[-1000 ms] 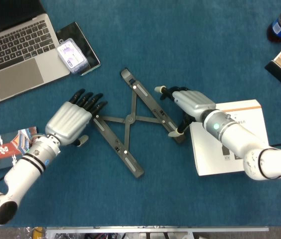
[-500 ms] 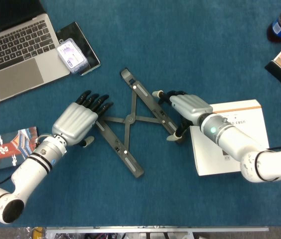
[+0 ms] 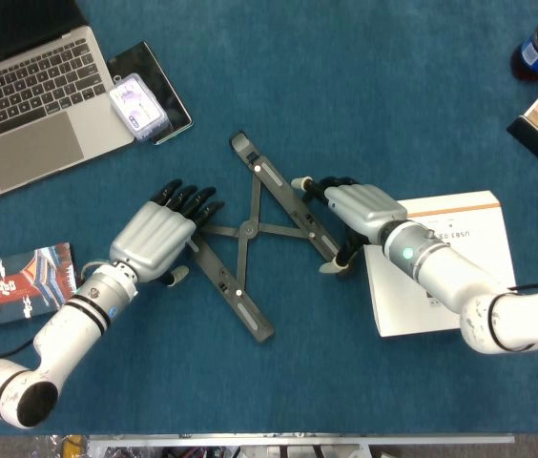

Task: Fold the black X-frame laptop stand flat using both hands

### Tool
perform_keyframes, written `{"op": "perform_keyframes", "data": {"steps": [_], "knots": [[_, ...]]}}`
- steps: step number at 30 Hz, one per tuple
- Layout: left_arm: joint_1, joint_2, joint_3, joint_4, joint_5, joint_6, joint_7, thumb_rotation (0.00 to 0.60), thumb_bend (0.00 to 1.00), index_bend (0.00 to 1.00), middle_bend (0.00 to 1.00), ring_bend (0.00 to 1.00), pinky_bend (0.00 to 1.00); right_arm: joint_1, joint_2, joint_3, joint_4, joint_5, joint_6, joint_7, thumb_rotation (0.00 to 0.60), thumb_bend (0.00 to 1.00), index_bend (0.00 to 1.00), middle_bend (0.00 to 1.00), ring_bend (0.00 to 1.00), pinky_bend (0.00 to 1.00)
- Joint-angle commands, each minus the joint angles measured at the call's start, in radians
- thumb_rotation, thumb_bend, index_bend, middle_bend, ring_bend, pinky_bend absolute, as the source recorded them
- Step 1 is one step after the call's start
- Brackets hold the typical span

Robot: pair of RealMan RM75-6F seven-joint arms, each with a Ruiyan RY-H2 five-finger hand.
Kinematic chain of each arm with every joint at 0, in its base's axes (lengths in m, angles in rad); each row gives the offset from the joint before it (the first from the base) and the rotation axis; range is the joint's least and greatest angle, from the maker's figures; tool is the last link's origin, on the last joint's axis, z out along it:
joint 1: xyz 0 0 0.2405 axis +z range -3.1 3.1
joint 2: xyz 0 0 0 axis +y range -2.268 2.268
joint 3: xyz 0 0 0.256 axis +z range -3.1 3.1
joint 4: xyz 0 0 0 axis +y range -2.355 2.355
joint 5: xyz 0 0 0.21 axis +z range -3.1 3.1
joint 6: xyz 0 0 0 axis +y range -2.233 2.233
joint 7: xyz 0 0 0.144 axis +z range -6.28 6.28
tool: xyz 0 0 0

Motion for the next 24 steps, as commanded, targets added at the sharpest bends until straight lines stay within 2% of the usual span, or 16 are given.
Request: {"op": "perform_keyframes", "data": {"steps": [1, 24], "knots": [[-0.002, -0.006, -0.002, 0.005, -0.005, -0.001, -0.001, 0.6, 0.26, 0.0, 0.0, 0.0, 0.0, -0.001, 0.0, 0.001, -0.001, 0.0, 0.001, -0.001, 0.6, 0.0, 0.0, 0.19, 0.0, 0.0], [-0.006, -0.029, 0.0, 0.007, 0.0, 0.015, -0.02, 0.6, 0.26, 0.0, 0.0, 0.0, 0.0, -0.016, -0.014, 0.012, -0.015, -0.025, -0.005, -0.005, 0.6, 0.0, 0.0, 0.19, 0.0, 0.0]]}}
